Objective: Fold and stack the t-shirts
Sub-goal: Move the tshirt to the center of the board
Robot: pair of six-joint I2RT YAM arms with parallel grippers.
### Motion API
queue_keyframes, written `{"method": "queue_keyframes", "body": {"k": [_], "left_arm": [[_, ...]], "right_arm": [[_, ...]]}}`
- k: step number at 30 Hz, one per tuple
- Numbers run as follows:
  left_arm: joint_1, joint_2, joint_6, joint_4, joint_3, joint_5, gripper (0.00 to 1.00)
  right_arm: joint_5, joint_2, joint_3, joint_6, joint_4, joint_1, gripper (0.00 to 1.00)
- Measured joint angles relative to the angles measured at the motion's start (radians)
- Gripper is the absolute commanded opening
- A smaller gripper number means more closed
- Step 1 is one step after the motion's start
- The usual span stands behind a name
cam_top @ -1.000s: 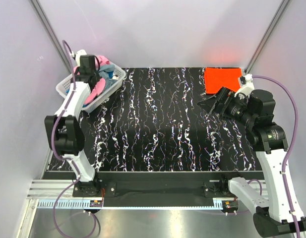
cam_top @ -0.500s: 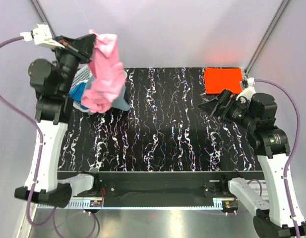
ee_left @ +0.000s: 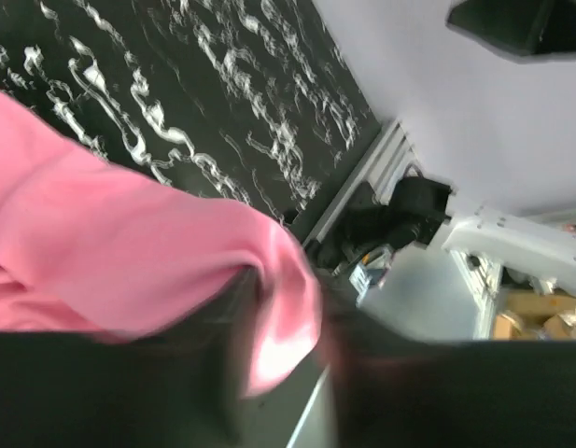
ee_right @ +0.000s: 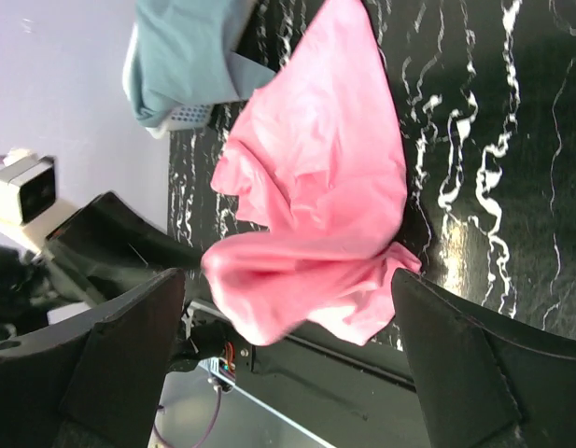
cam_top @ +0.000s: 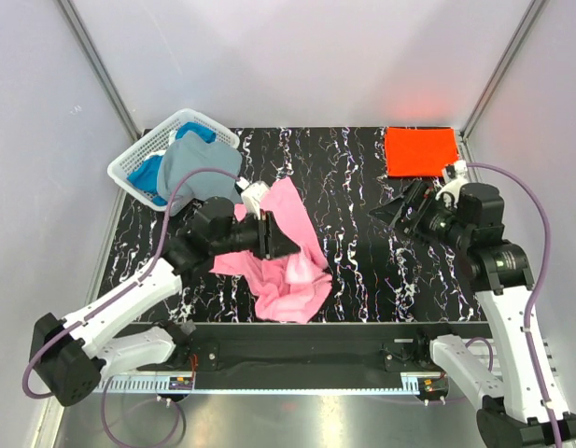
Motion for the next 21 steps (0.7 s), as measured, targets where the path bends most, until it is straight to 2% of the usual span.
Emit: {"method": "queue_keyframes", "body": {"k": [2, 5, 8, 11, 12, 17, 21], "left_arm": [[-0.013, -0.001, 0.017, -0.069, 0.020, -0.017, 0.72], [-0.010, 0.025, 0.083, -0.246, 0.166, -0.203, 0.80], [0.008, 0.129, 0.179, -0.376, 0.387, -0.497, 0.81], [0.079, 0.278, 0.263, -0.419, 0.530, -0.725, 0.84], [0.114, 0.329, 0.281, -0.422, 0.543, -0.769, 0.88], [0.264, 0.570, 0.336, -0.434, 0.504, -0.875, 0.92], [0.274, 0.708, 0.381, -0.447, 0.502, -0.942, 0.93]], "right_arm": [[-0.005, 0.018, -0.018, 0.007, 0.002, 0.000, 1.00], [-0.018, 0.048, -0.033, 0.014, 0.010, 0.000, 1.00], [-0.024, 0.043, -0.043, 0.019, 0.015, 0.000, 1.00], [-0.026, 0.019, -0.043, 0.019, 0.027, 0.000, 1.00], [-0.026, 0.010, -0.043, 0.019, 0.030, 0.000, 1.00], [-0.047, -0.008, -0.043, 0.019, 0.051, 0.000, 1.00], [-0.064, 0.003, -0.043, 0.019, 0.068, 0.000, 1.00]]}}
